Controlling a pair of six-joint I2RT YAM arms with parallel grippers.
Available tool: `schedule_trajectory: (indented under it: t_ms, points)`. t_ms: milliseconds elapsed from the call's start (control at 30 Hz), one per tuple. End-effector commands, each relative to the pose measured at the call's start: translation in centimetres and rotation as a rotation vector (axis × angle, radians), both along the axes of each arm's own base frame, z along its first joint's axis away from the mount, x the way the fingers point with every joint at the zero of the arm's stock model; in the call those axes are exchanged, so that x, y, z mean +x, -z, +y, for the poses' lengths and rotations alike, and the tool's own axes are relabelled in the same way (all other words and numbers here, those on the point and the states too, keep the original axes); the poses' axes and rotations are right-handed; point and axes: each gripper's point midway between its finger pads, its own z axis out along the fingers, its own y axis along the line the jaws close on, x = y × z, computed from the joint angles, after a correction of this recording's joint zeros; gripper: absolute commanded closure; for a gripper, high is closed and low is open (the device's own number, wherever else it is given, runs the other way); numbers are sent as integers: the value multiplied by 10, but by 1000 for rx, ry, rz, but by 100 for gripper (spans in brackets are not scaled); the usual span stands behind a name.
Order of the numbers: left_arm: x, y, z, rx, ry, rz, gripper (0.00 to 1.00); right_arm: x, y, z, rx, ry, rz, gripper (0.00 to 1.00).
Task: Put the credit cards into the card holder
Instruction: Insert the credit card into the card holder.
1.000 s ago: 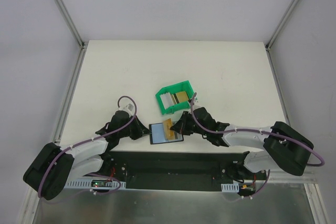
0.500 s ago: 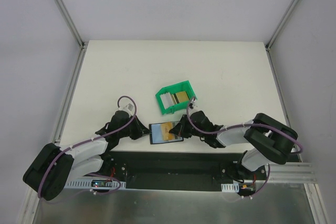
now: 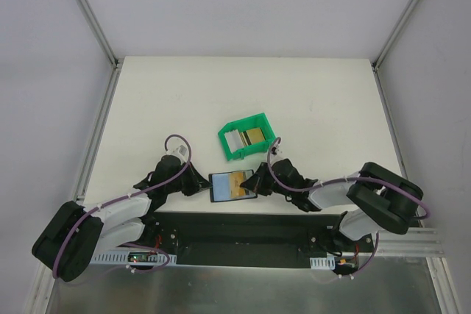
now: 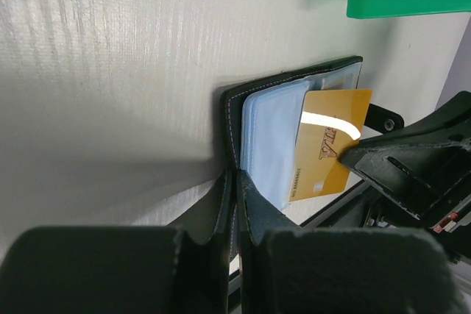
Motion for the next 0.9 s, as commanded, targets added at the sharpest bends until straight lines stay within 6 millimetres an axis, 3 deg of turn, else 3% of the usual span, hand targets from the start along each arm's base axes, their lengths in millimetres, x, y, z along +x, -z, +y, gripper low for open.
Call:
schedule_trajectory:
  t_ms: [0,467,867]
  points:
    - [1,-3,-1,-17,-3,-9,100,8,-8,-9,-33,27,-58,100]
    - [2,-3,-1,-16,-1,-12,100,-4,3,11,-8,-44,58,100]
    - [2,-3,-1,-18,1,-11,100,-4,6,10,-34,-31,72,100]
